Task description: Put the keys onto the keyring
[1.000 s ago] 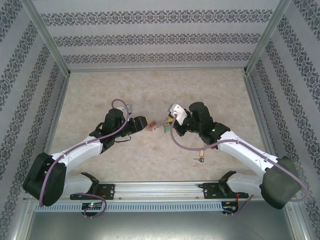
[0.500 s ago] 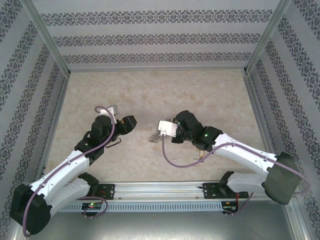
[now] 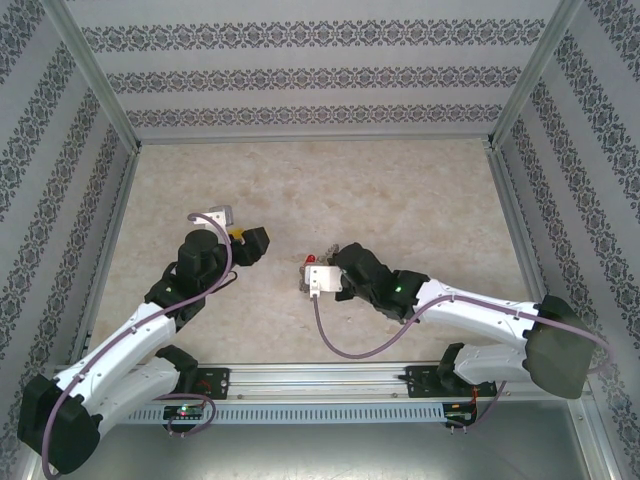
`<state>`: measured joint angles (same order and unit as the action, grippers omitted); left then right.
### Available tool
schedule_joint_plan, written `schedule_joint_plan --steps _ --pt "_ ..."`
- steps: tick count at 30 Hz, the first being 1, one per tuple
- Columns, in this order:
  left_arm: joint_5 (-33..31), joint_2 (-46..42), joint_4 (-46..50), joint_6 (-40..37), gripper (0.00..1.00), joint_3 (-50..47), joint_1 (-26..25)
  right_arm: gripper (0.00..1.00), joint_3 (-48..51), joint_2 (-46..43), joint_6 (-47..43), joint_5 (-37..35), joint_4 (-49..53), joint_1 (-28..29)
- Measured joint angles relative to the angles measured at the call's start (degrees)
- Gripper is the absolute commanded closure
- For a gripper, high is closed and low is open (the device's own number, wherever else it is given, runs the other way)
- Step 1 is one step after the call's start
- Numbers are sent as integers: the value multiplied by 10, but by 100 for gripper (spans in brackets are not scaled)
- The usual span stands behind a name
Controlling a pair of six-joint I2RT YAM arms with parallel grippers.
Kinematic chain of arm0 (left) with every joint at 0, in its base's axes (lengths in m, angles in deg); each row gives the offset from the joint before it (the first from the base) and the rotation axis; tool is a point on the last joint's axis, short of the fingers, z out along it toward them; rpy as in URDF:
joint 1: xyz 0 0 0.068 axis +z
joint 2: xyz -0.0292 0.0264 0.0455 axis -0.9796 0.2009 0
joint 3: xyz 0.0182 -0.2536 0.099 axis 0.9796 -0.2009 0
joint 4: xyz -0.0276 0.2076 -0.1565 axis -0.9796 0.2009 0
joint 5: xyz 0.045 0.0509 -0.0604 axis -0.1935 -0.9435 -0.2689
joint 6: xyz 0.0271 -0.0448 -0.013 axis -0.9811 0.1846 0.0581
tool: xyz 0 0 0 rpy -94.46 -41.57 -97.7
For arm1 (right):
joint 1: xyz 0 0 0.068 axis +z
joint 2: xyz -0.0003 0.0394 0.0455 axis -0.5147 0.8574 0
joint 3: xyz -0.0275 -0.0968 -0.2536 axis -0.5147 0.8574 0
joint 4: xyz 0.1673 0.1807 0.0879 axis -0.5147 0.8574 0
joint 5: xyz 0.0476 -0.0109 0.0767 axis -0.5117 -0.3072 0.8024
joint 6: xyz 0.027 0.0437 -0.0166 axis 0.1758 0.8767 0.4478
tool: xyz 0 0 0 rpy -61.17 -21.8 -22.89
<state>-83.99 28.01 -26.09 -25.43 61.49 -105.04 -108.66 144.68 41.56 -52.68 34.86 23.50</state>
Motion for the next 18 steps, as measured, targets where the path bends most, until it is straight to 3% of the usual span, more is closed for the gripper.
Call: schedule_joint_plan --steps 3,7,10,14,18 --pt "22 15 -12 -33 30 4 0 100 0 -25 60 141 18 -70" --pt "101 42 -16 -115 37 31 0 100 -13 -43 134 353 37 -194" --pt "170 72 0 -200 42 75 0 100 -33 -30 153 475 57 -234" --pt "250 115 26 -299 49 135 0 100 -67 3 149 569 100 -264" --pt "321 152 52 -376 50 172 0 100 -107 32 118 579 149 -274"
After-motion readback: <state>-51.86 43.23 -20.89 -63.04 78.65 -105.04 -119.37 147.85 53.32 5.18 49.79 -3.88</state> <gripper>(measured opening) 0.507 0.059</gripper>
